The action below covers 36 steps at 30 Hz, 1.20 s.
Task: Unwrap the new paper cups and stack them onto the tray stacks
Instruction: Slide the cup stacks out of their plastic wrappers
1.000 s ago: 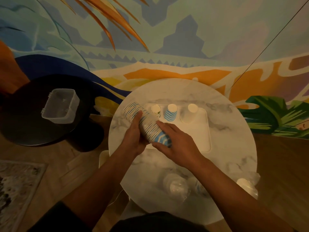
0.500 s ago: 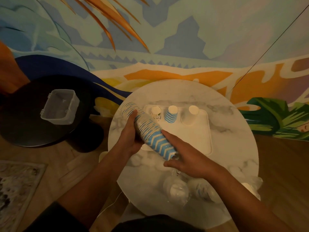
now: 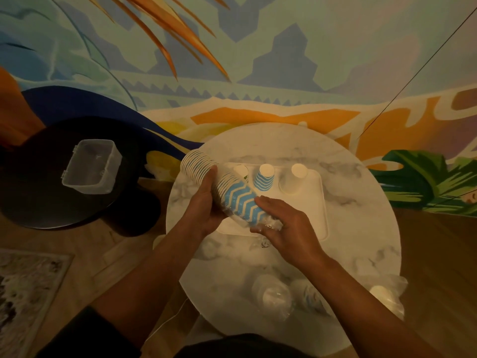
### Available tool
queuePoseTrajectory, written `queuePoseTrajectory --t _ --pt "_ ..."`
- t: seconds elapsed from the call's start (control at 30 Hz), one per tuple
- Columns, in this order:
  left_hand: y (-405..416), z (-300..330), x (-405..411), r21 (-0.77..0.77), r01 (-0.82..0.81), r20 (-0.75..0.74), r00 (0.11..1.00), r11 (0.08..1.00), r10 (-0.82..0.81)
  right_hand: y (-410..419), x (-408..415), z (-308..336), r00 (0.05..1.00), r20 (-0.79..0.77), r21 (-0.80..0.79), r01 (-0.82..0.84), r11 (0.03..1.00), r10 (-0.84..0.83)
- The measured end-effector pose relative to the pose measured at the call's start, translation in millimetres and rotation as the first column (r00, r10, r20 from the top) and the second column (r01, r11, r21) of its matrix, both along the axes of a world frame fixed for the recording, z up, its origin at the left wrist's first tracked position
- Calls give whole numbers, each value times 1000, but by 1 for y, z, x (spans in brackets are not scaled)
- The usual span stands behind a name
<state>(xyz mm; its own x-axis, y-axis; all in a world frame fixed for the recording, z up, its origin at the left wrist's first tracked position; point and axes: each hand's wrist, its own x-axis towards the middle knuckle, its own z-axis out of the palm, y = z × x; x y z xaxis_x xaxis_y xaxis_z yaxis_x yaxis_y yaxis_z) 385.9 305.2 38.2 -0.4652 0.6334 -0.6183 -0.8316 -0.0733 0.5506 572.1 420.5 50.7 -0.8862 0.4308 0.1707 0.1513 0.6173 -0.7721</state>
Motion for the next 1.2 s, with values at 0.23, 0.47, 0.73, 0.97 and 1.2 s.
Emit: queuePoseTrajectory --t 0.23,0.47,0.73,0.97,1.2 --pt "9 -2 8 -36 26 -20 999 999 -26 -9 -9 -2 998 -22 30 59 998 -58" --pt "14 3 11 -58 15 -28 999 998 -16 -21 -16 5 967 210 -9 -148 989 146" --pt "10 10 17 -34 17 -62 998 999 -19 -24 -23 11 982 178 -4 -69 998 68" --pt "7 22 30 -89 83 -87 992 993 -91 -36 -22 2 988 150 4 36 999 -37" --pt "8 23 41 -52 78 -206 975 996 -87 -26 -29 10 993 117 48 11 999 -17"
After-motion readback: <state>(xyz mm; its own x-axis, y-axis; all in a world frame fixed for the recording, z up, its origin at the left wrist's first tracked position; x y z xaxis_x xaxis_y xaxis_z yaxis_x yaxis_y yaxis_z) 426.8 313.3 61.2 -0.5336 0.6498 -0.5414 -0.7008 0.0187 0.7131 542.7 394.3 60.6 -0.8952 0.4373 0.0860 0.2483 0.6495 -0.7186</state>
